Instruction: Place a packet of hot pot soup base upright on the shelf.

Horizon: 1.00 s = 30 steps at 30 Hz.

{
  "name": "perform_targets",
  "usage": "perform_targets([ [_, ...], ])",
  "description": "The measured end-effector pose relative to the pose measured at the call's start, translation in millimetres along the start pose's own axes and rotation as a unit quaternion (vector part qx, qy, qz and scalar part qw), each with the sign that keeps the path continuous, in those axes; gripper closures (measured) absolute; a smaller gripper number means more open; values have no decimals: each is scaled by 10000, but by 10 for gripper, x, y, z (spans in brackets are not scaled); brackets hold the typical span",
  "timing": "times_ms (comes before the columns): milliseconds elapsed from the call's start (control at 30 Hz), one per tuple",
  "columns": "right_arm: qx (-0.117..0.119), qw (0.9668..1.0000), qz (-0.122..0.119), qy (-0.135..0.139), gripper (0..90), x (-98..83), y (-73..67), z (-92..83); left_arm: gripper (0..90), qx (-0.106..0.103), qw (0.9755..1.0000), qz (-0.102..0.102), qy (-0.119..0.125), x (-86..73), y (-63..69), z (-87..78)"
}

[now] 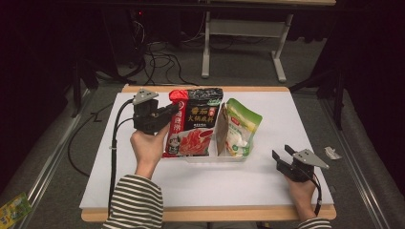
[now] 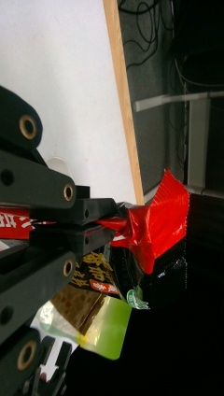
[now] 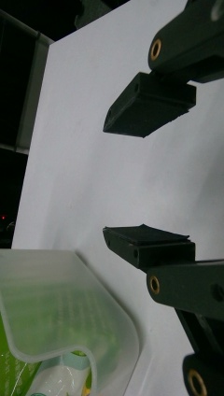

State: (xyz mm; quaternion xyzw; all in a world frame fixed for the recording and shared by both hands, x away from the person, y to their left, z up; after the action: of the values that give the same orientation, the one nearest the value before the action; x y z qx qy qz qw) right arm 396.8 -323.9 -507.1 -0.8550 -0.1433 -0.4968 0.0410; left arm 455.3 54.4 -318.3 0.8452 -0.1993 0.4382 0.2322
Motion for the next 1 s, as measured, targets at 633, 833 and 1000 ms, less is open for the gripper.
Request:
perform_targets([
  [633, -10, 10000, 3, 33, 433, 1, 7, -4, 866, 37, 10000, 23, -65, 29, 95, 308],
  [833, 2, 10000, 18, 22, 433, -1, 8, -7, 855, -72, 9999, 79, -105, 2, 146, 335],
  [1000, 16, 10000, 16, 20, 432, -1, 6, -6, 836, -151, 9996, 144, -188, -24, 172, 346],
])
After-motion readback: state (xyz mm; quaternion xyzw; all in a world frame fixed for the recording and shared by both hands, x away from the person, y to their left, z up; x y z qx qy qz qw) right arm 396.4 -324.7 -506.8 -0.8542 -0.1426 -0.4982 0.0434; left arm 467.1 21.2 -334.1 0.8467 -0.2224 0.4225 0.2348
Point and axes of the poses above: each handheld gripper's, and its own axes: z roughly forward along the jaws, x roughly out of its top, y roughly to its right, the point moved 8 cm from there along z, roughly forward along the jaws, and after that the axes turned 7 degrees about -y, right-handed, at the moved point
